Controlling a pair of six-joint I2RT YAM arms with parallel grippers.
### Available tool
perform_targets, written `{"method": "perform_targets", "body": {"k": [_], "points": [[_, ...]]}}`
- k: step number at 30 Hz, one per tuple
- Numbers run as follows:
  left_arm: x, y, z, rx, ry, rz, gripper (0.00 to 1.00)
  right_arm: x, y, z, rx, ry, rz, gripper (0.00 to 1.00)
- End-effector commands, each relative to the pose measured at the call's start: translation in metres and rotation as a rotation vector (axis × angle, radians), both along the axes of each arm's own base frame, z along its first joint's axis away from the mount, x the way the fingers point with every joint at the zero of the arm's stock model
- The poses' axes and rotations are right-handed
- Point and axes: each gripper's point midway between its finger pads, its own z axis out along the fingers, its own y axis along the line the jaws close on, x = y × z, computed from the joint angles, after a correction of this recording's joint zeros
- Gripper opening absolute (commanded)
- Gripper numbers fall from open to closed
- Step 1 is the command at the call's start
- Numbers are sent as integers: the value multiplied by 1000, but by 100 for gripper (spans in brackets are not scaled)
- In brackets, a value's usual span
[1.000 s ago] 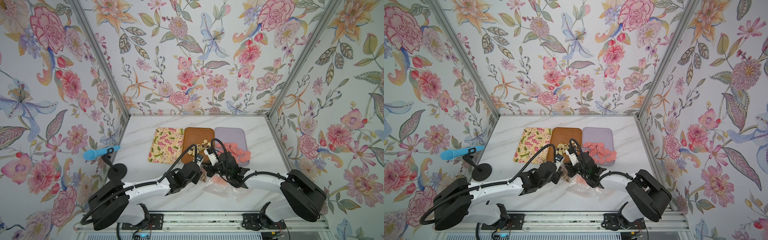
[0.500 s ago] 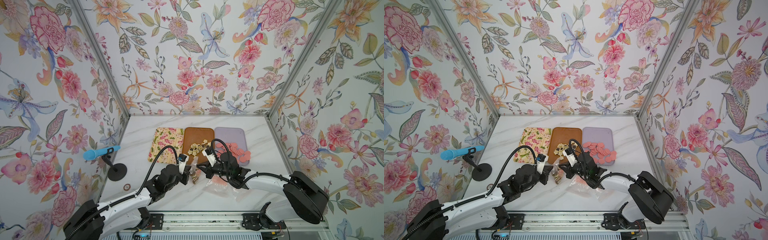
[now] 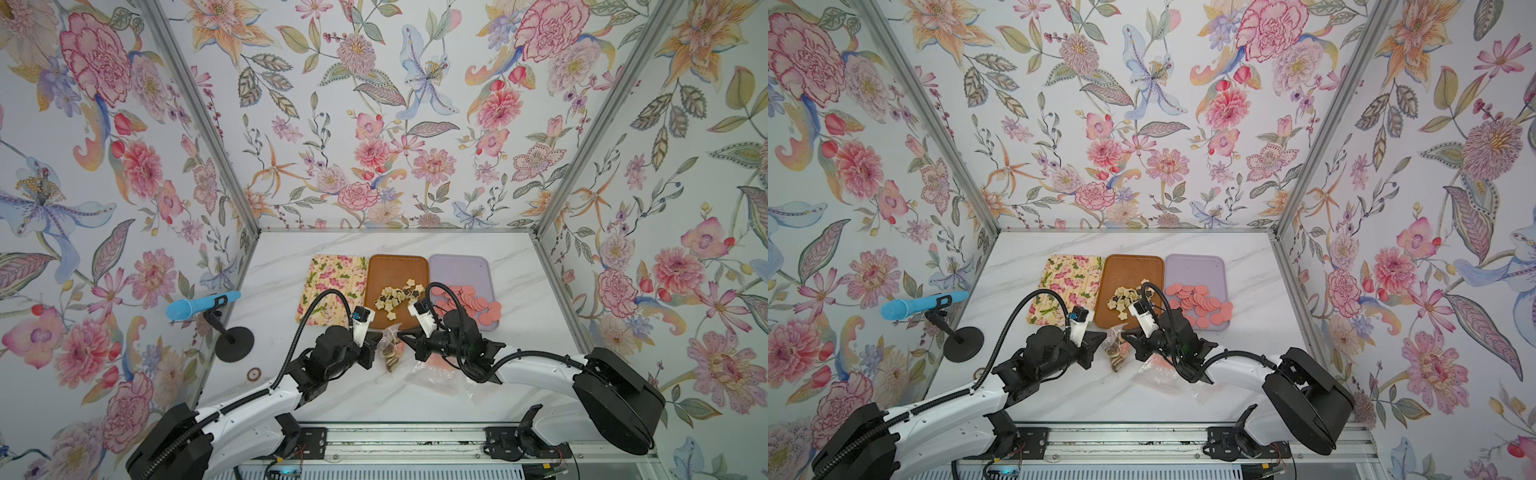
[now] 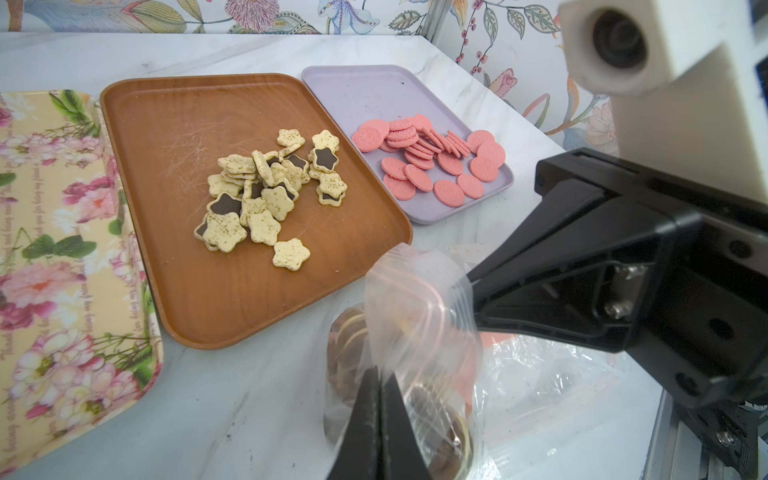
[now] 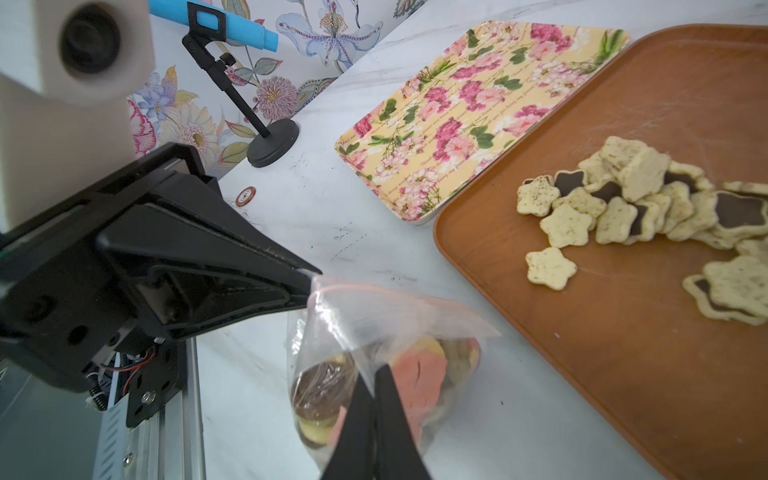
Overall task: Pour cookies out of the ziploc bag
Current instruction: Open the ziploc bag at the center of the board.
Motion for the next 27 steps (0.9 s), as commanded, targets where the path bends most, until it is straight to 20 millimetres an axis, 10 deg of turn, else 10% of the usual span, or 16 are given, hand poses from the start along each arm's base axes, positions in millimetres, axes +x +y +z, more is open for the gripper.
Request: {"method": "perform_targets", "body": {"k": [1,27], "points": [[23,66,-40,168,75,281,0,25,-46,-31,-142,13,-227,0],[21,98,-60,212,143,378,0,21,-67,-42,-164,15,-286,0]]}}
